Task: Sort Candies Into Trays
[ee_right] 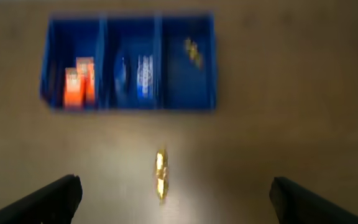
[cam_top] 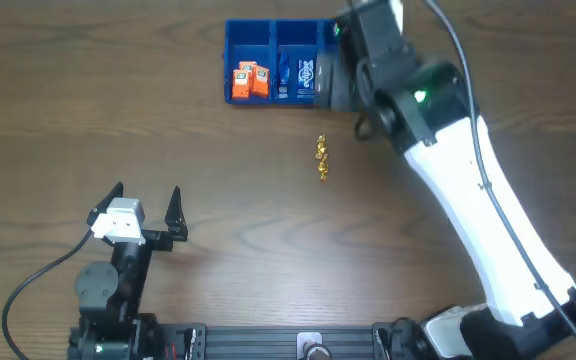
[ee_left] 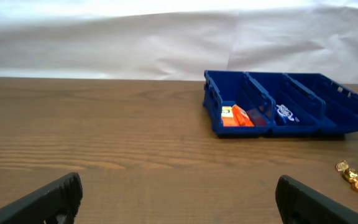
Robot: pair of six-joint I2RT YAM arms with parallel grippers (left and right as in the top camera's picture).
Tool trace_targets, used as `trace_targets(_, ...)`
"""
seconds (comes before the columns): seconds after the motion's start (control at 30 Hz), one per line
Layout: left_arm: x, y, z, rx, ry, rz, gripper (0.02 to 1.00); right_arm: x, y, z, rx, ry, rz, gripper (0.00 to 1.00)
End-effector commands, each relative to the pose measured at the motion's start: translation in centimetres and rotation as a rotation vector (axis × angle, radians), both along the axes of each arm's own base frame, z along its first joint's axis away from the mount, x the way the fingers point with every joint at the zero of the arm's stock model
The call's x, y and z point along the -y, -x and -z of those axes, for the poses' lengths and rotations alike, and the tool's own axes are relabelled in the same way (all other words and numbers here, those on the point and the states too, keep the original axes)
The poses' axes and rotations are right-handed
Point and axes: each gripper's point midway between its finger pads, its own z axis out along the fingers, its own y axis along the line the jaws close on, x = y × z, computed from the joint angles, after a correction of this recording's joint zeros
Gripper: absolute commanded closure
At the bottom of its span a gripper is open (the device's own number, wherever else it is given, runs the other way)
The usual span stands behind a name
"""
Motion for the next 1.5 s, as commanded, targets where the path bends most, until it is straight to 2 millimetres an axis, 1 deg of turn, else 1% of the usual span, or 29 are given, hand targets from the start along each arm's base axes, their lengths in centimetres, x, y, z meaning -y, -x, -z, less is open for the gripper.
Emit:
trace_targets(0.03, 0.2, 0.1, 1.6, -0.045, -0.013, 0.017, 0.02, -2.5, 3.9, 10.4, -0.297, -0.002, -0.016, 0.001)
trace_targets(0.1, 0.2, 0.1, 1.6, -0.045, -0.013, 0.017, 0.02, -3.3, 4.6, 14.2, -0.333, -0.021, -0.023, 0.001)
trace_targets(0.17, 0.2, 0.1, 1.6, -0.045, -0.013, 0.017, 0.02, -3.7, 4.5, 17.9, -0.352, -0.015, -0.023, 0.001)
trace_targets(0.2, 0.2, 0.1, 1.6, -0.045, -0.013, 0.017, 0.02, -3.8, 4.5, 19.0, -0.369, -0.012, -0.007, 0.001)
trace_targets(0.23, 0.2, 0.1, 1.6, -0.045, -0.013, 0.017, 0.02, -3.8, 4.5, 21.2, -0.407, 0.01, 0.003, 0.001)
trace_targets(0.3, 0.2, 0.1, 1.6, -0.045, -0.013, 0.017, 0.02, -3.8, 4.5, 23.1, -0.443, 0.031, 0.015, 0.001)
trace_targets(0.37, 0.2, 0.1, 1.6, -0.045, -0.013, 0.017, 0.02, -3.8, 4.1, 24.0, -0.445, 0.035, 0.018, 0.001)
trace_targets(0.47, 0.2, 0.1, 1.6, -0.045, -0.013, 0.017, 0.02, -3.9, 3.2, 24.7, -0.432, 0.024, 0.028, 0.001)
trace_targets(0.57, 0.2, 0.1, 1.6, -0.045, -0.013, 0.017, 0.02, -3.6, 3.3, 25.3, -0.449, 0.033, 0.037, 0.001)
trace_targets(0.7, 0.2, 0.1, 1.6, -0.045, -0.013, 0.017, 0.02, -2.9, 3.2, 26.8, -0.483, 0.046, 0.057, 0.001)
trace_targets(0.8, 0.2, 0.1, 1.6, -0.045, -0.013, 0.017, 0.02, -2.9, 3.1, 27.1, -0.484, 0.046, 0.059, 0.001)
trace_targets(0.93, 0.2, 0.1, 1.6, -0.045, -0.013, 0.017, 0.02, -2.8, 3.1, 27.4, -0.49, 0.05, 0.061, 0.047)
trace_targets(1.03, 0.2, 0.1, 1.6, -0.045, -0.013, 0.017, 0.02, -2.4, 3.0, 28.3, -0.506, 0.057, 0.073, 0.084)
trace_targets(1.1, 0.2, 0.1, 1.6, -0.045, -0.013, 0.017, 0.02, -2.5, 2.9, 28.4, -0.502, 0.054, 0.072, 0.106)
trace_targets(1.23, 0.2, 0.1, 1.6, -0.045, -0.013, 0.017, 0.02, -2.7, 2.6, 28.8, -0.502, 0.04, 0.072, 0.2)
trace_targets(1.27, 0.2, 0.1, 1.6, -0.045, -0.013, 0.017, 0.02, -2.7, 2.6, 28.9, -0.503, 0.04, 0.073, 0.253)
trace_targets(1.3, 0.2, 0.1, 1.6, -0.045, -0.013, 0.017, 0.02, -2.7, 2.6, 28.9, -0.502, 0.039, 0.073, 0.281)
trace_targets(1.43, 0.2, 0.1, 1.6, -0.045, -0.013, 0.017, 0.02, -2.7, 2.5, 28.9, -0.5, 0.038, 0.073, 0.465)
trace_targets(1.47, 0.2, 0.1, 1.6, -0.045, -0.013, 0.017, 0.02, -2.7, 2.5, 28.9, -0.499, 0.038, 0.073, 0.57)
trace_targets(1.5, 0.2, 0.1, 1.6, -0.045, -0.013, 0.017, 0.02, -2.7, 2.5, 28.9, -0.499, 0.038, 0.073, 0.647)
